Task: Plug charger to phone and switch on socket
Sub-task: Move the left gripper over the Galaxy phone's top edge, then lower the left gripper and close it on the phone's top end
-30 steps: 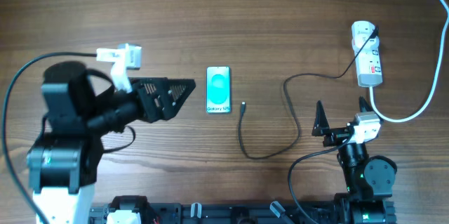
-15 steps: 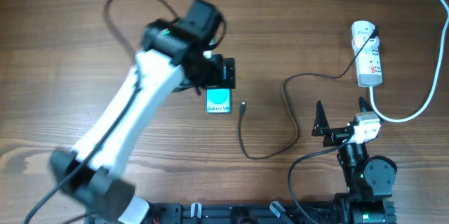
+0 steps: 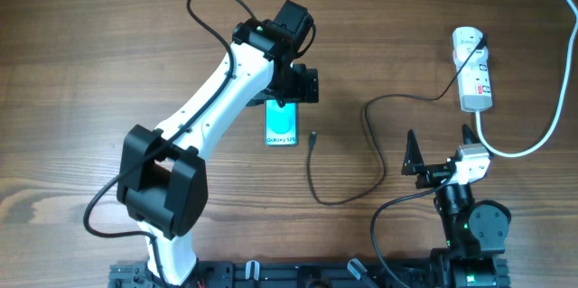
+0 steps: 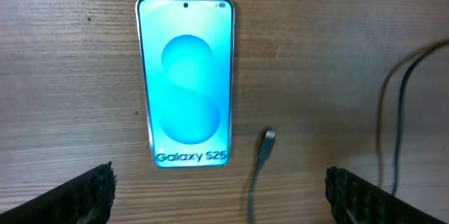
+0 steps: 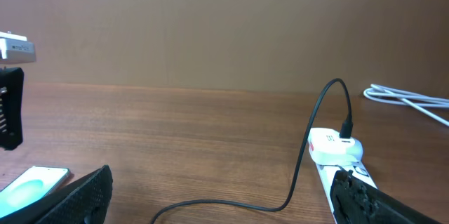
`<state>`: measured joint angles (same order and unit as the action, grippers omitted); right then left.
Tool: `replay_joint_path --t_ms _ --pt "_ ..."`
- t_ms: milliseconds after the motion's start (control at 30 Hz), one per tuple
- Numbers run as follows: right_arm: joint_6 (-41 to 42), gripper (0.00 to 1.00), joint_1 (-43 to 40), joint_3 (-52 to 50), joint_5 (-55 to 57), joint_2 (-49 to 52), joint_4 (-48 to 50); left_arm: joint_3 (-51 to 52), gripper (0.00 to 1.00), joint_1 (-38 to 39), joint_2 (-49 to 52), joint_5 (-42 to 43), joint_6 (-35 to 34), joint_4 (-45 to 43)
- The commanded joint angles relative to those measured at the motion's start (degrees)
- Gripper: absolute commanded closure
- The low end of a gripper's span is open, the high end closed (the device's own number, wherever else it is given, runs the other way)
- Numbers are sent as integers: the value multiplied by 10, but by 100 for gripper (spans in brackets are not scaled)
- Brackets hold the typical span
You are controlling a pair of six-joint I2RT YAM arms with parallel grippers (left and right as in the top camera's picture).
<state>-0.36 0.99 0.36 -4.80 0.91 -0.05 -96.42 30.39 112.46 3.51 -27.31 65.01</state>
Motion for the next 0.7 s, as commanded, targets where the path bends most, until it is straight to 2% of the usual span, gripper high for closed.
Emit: replay_joint_path --t_ms 0,333,433,667 --pt "-10 0 3 -1 7 -3 1 24 0 0 8 -2 -84 -18" --pt "-10 0 3 -1 7 -3 1 50 0 2 38 -42 -89 -40" --pt "-10 0 3 -1 7 -3 1 50 0 2 64 -42 -52 -45" --pt "-10 0 3 -1 7 -3 1 50 0 -17 90 -29 -16 -88"
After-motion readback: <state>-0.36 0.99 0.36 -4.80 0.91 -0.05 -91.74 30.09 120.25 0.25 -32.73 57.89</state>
